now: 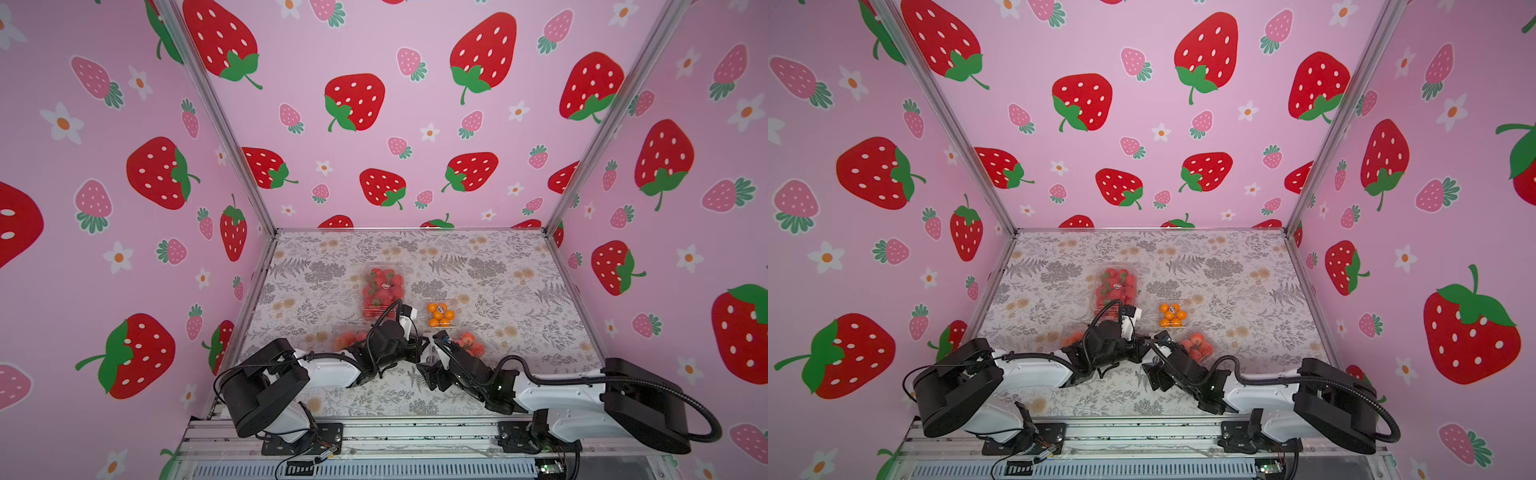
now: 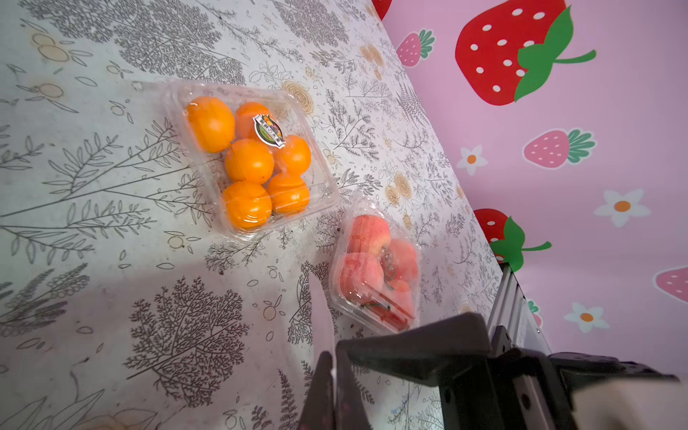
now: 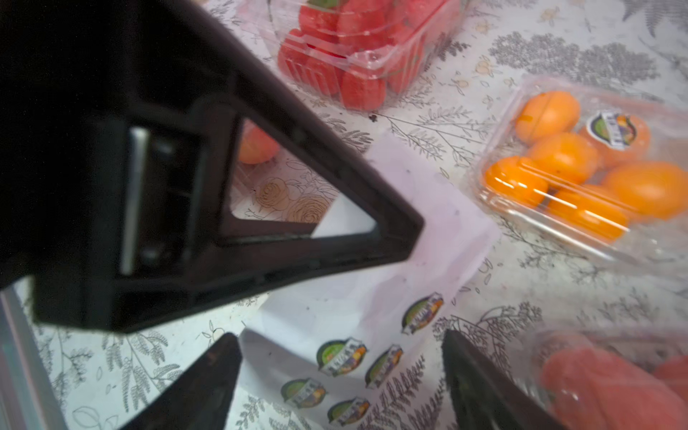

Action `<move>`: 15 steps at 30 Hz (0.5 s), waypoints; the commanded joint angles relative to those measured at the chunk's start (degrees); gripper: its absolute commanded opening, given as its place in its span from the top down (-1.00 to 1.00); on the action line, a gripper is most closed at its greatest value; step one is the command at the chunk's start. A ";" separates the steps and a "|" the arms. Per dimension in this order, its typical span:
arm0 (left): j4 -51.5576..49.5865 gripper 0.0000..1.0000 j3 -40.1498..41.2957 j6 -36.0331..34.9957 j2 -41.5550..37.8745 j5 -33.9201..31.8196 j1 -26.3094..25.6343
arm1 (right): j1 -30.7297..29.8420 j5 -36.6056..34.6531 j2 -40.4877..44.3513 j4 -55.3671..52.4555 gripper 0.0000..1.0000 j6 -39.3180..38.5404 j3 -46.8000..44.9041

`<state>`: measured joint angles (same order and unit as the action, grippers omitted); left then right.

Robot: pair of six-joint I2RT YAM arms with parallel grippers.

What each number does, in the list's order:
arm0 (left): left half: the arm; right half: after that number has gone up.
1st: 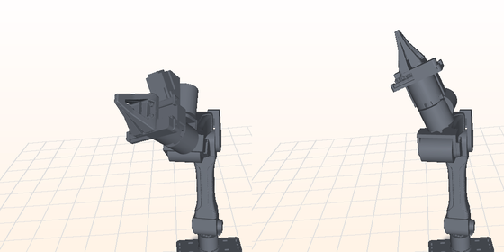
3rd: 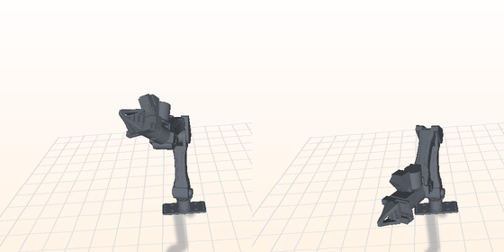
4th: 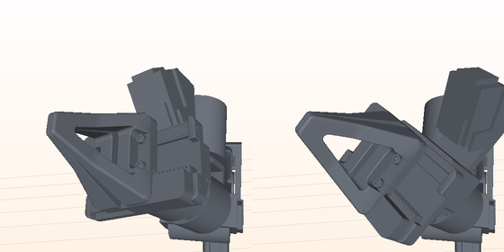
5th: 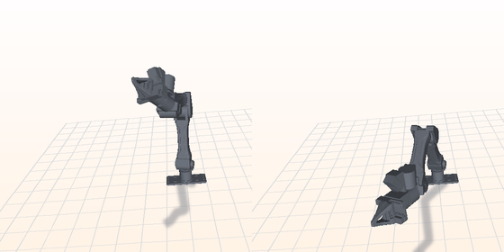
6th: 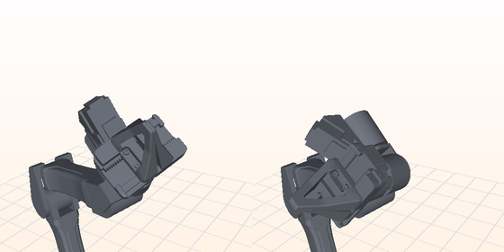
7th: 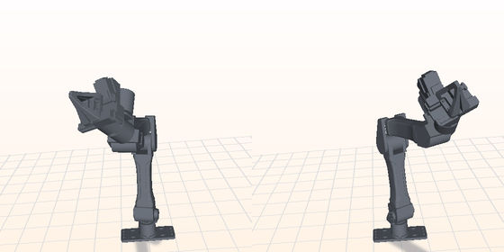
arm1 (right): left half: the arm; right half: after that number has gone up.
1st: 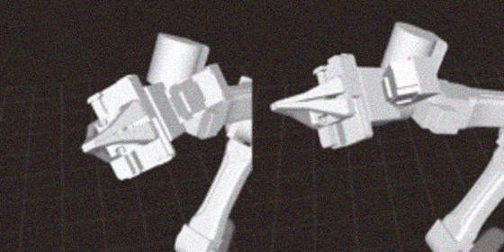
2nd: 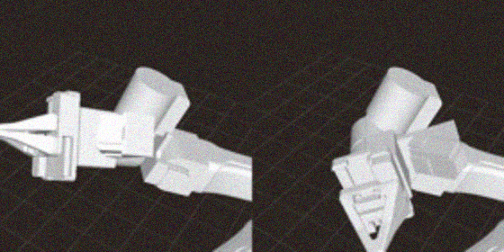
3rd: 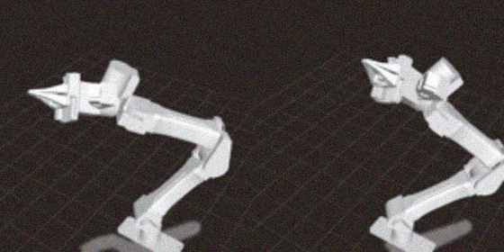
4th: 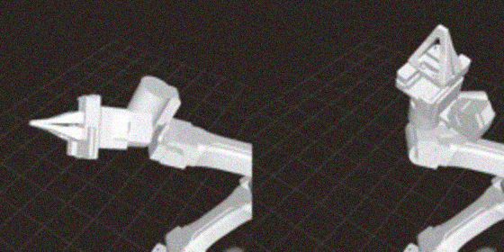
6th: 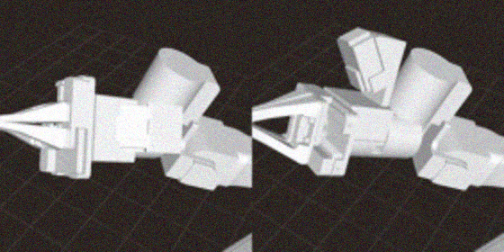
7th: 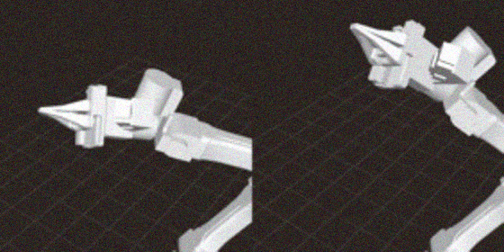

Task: Label fruit boxes
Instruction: Pick up the label sticker from the center of the board, then adjust the label sticker.

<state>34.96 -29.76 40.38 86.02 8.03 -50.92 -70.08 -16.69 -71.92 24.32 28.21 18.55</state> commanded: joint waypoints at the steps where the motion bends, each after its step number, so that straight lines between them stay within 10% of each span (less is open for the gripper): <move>1: -2.29 1.00 -3.30 -2.49 -3.36 0.19 0.60 | 1.64 -2.63 6.48 -3.76 -0.90 -1.39 -0.62; 7: -2.39 1.00 -3.12 -6.32 -9.10 5.95 3.94 | 7.61 -0.03 23.79 -9.62 -0.99 -6.45 -2.58; 15: -2.97 1.00 -0.84 -12.64 -17.14 13.50 6.01 | 23.53 23.65 34.96 -12.64 -0.99 -6.43 -2.22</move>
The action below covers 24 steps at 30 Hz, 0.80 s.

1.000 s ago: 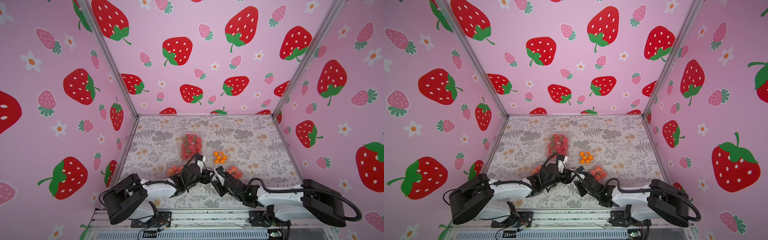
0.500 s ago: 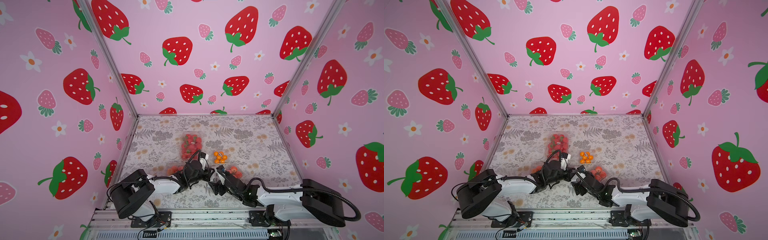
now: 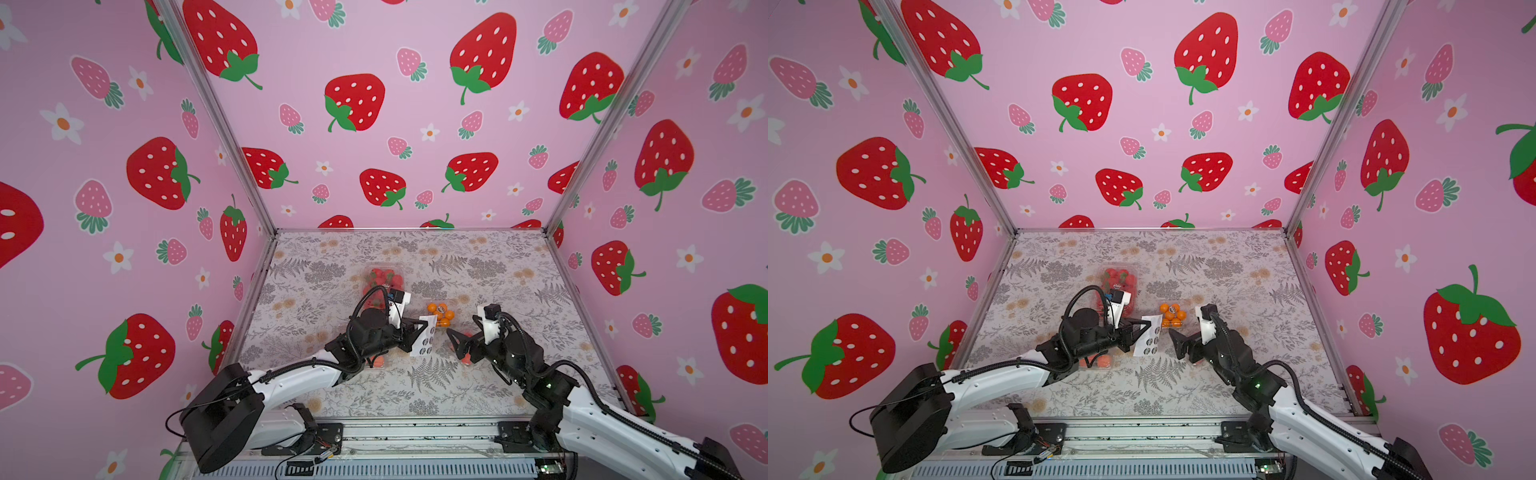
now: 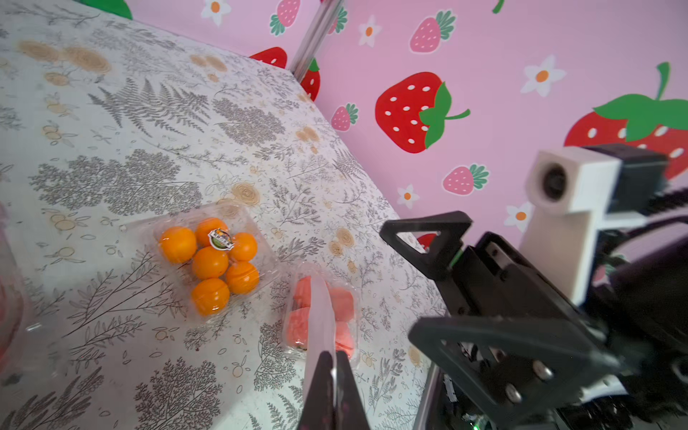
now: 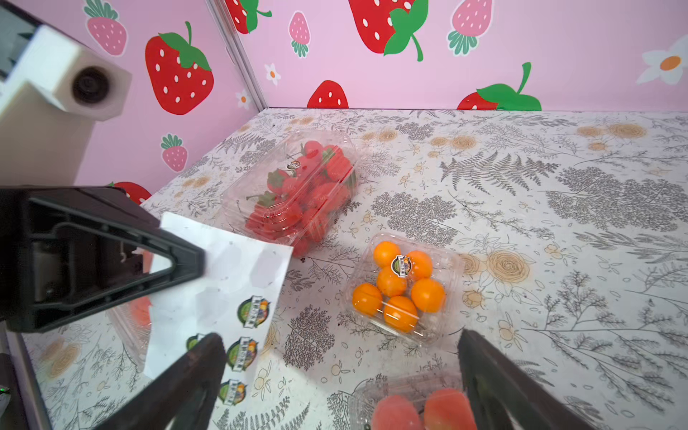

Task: Label fruit boxes
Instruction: Adjust the label sticker.

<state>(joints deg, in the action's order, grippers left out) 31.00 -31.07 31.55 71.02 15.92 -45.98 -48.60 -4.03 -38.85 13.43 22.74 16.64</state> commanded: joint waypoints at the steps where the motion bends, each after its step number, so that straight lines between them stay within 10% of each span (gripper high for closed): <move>1: 1.42 1.00 0.97 -4.48 -3.01 7.82 1.51 | 2.93 13.78 2.55 -1.51 -0.99 -1.32 -0.13; 7: 3.11 1.00 4.22 -7.59 -8.61 12.29 1.81 | 5.36 27.92 2.93 5.18 -0.92 -0.63 -0.16; 24: 11.47 1.00 7.33 -5.27 -11.49 21.16 3.41 | 7.20 46.78 -12.24 23.80 0.46 2.98 1.73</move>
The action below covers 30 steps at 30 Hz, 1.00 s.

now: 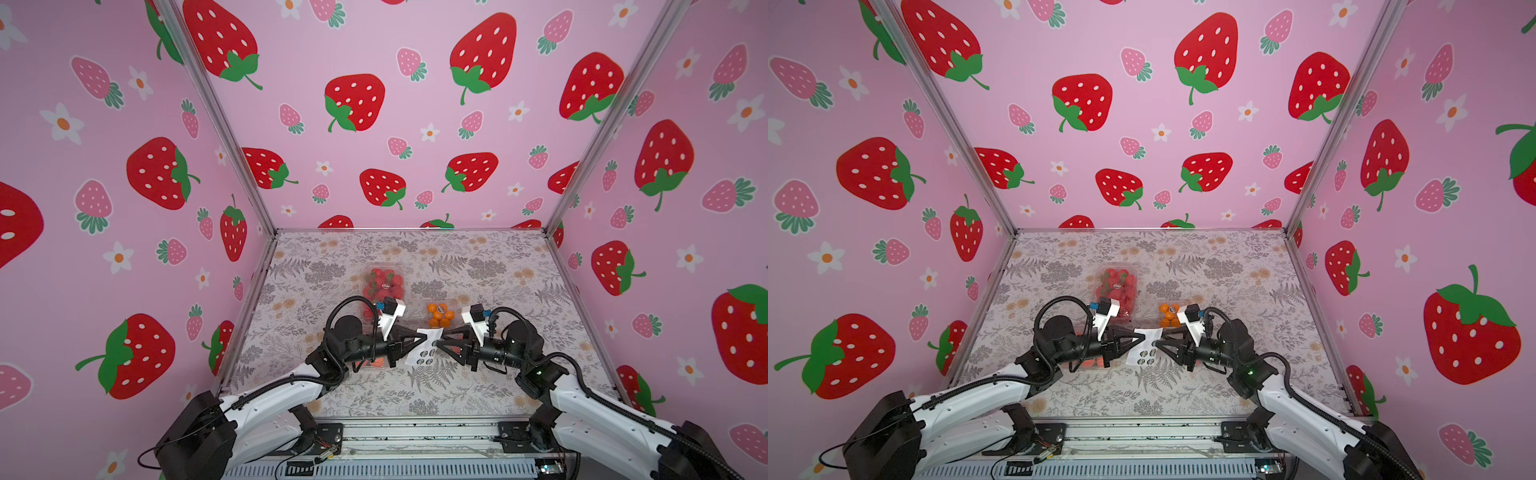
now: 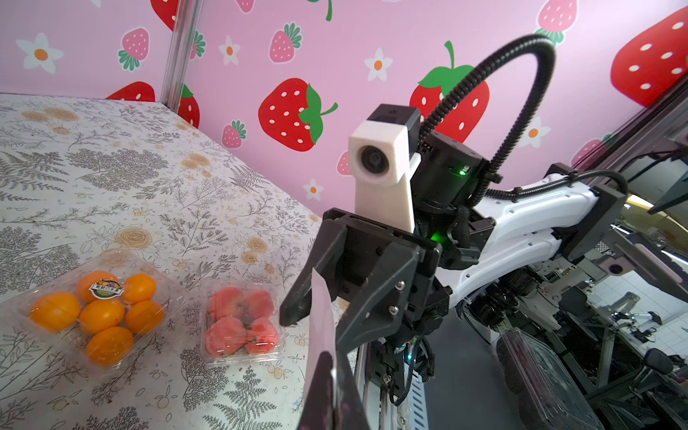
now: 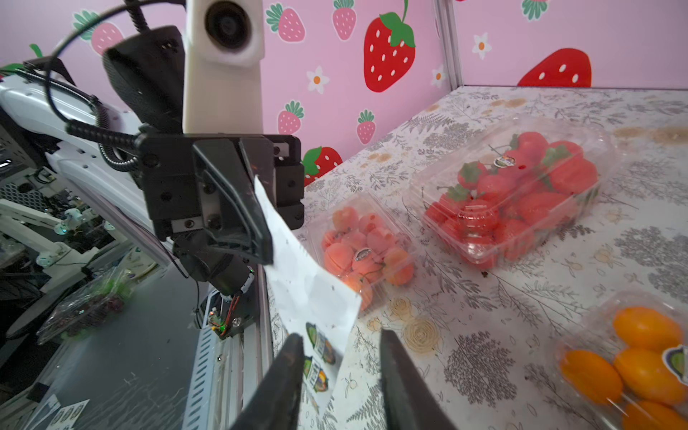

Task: Label fruit boxes
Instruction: Adjust the label sticker.

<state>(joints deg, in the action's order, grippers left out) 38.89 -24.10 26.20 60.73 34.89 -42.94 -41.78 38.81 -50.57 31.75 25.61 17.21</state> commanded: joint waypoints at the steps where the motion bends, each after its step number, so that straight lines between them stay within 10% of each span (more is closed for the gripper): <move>1: 3.33 1.00 0.45 0.01 -1.32 1.79 0.46 | 0.38 5.23 -0.85 5.86 0.56 0.36 1.24; 10: 0.78 1.00 -0.07 -0.78 -1.50 0.85 0.71 | 0.34 4.78 0.74 5.14 1.00 -0.53 0.62; 14: 0.38 -0.02 0.39 -3.80 -0.73 2.34 0.66 | 0.45 5.24 2.19 2.39 1.00 -1.77 1.48; 16: 1.59 -0.20 -0.17 -5.21 1.16 6.30 0.57 | 0.40 6.28 2.56 1.10 1.00 -2.17 1.92; 24: 3.18 0.56 -2.87 -5.93 6.01 9.57 0.38 | 0.75 5.95 2.45 -0.83 1.00 -2.31 2.21; 30: 4.66 0.63 -4.18 -5.34 8.95 11.38 0.20 | 1.00 6.28 2.28 -1.78 1.00 -2.68 2.47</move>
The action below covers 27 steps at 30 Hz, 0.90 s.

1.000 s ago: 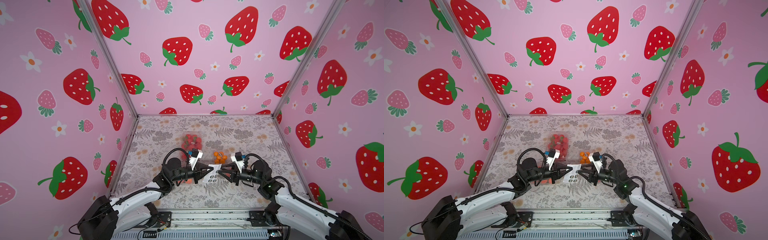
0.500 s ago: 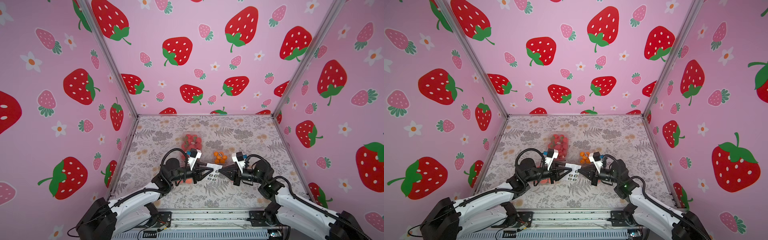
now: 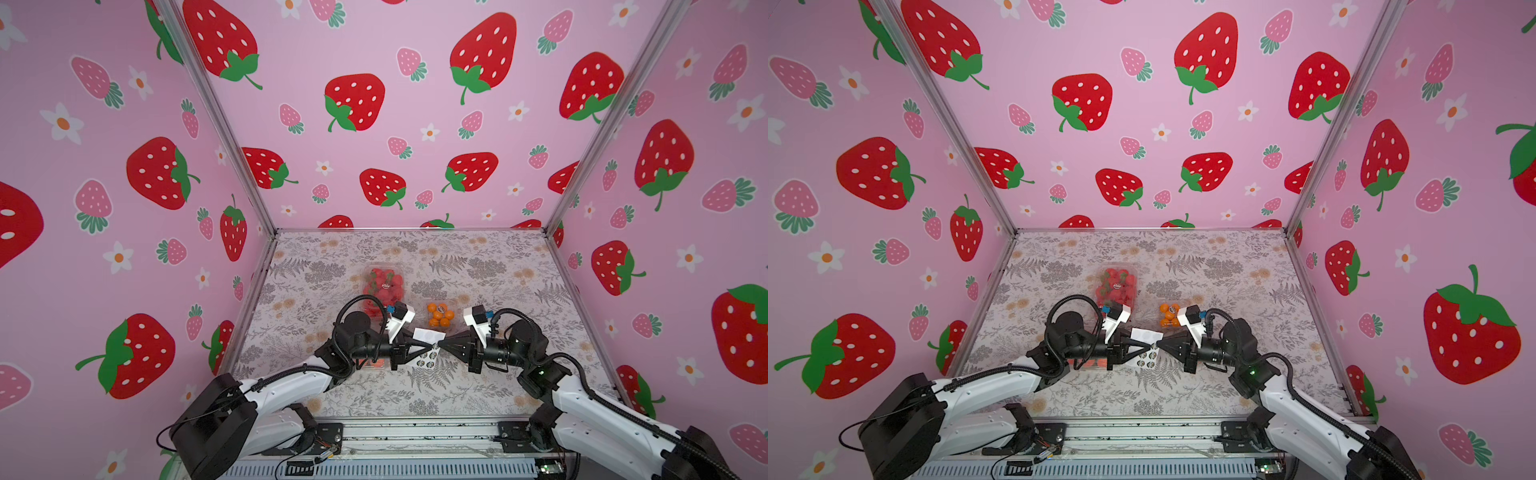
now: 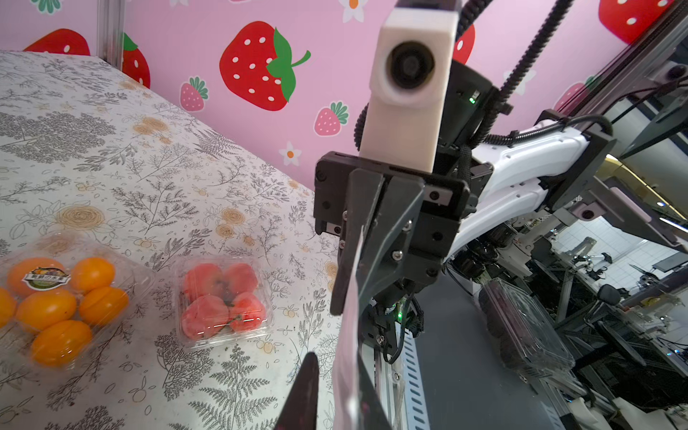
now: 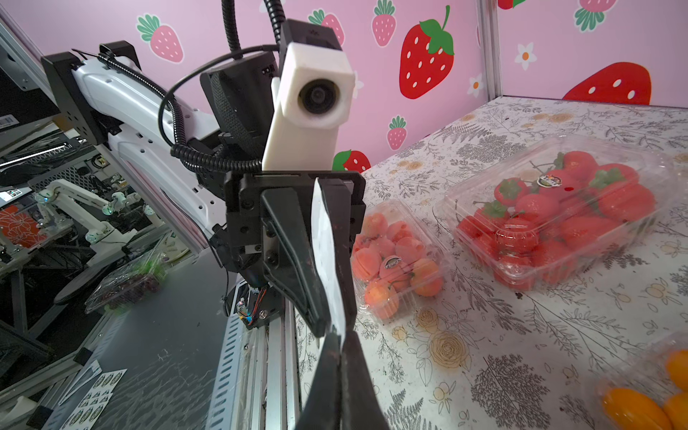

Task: Label fruit boxes
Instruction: Adjust the label sticker.

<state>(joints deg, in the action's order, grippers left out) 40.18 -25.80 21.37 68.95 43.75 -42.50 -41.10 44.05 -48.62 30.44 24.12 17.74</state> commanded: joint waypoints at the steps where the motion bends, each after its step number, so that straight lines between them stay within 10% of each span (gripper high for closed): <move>1: 3.72 0.63 -2.50 -0.46 0.91 2.66 -0.21 | 0.32 0.82 0.23 -0.56 1.00 -1.18 1.86; 17: 4.21 1.00 -1.97 0.79 1.19 2.66 -0.57 | 0.93 -0.72 0.65 -1.55 1.00 -0.74 1.78; 20: 4.26 1.00 -1.97 1.24 0.85 2.16 -0.57 | 0.90 -1.43 1.16 -1.54 0.61 -0.57 1.02; 27: 6.09 1.00 -2.19 2.55 1.43 1.78 -1.27 | 0.93 1.31 1.25 1.35 0.61 0.57 -0.62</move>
<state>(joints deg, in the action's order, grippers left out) 43.35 -26.15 23.81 70.24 45.01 -43.31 -40.49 43.38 -48.14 29.10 24.25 17.67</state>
